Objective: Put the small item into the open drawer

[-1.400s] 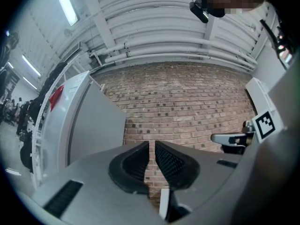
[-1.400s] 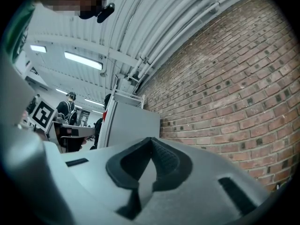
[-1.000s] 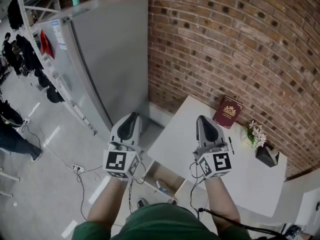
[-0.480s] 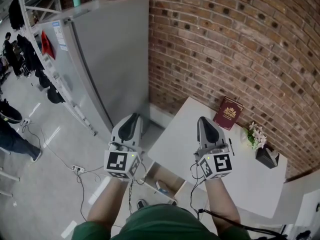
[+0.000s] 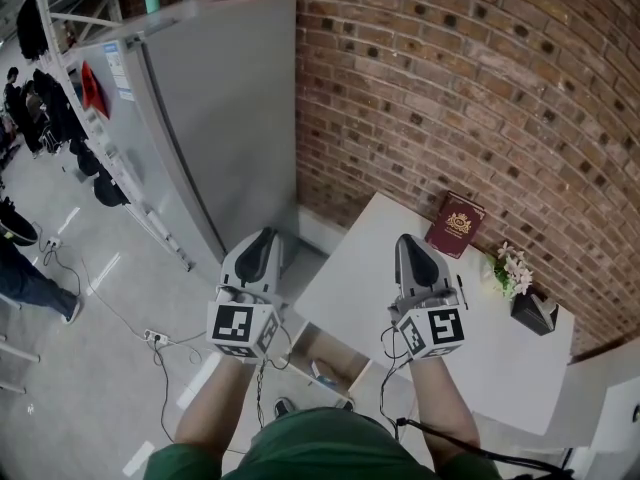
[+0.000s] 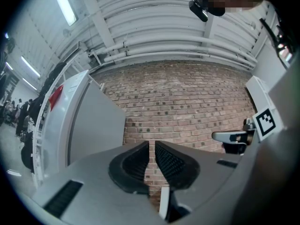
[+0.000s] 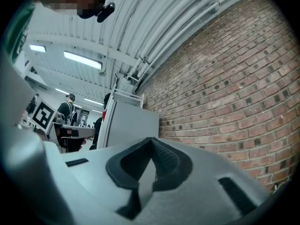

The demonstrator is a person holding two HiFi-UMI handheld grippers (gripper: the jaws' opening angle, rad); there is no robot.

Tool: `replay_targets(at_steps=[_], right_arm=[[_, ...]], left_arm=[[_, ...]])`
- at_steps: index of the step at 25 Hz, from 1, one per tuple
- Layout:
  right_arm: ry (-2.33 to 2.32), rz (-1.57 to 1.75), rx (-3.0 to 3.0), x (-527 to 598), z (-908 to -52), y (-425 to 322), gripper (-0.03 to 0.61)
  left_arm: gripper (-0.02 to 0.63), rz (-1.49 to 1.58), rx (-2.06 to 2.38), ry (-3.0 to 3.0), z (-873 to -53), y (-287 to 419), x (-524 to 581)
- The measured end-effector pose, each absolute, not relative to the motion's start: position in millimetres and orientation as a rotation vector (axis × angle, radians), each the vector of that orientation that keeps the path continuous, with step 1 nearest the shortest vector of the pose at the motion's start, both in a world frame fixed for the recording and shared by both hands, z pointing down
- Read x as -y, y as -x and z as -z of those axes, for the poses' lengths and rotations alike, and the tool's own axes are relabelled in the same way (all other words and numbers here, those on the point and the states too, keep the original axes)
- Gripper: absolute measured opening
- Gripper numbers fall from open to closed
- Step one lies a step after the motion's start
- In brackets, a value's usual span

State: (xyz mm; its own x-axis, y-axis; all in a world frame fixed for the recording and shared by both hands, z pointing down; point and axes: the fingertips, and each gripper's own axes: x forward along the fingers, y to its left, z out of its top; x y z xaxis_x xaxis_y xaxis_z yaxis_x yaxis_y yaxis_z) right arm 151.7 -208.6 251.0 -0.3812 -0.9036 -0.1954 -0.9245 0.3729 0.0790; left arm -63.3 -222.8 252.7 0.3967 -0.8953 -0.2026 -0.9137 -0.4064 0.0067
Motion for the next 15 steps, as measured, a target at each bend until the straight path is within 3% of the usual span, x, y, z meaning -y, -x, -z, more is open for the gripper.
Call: replay_targets(at_steps=[15], right_arm=[[1.681, -0.251, -2.500, 202.6, -252.8, -159.6, 0.003]], left_arm=[[0.038, -0.252, -1.656, 2.533, -255.3, 58.3, 216.5]])
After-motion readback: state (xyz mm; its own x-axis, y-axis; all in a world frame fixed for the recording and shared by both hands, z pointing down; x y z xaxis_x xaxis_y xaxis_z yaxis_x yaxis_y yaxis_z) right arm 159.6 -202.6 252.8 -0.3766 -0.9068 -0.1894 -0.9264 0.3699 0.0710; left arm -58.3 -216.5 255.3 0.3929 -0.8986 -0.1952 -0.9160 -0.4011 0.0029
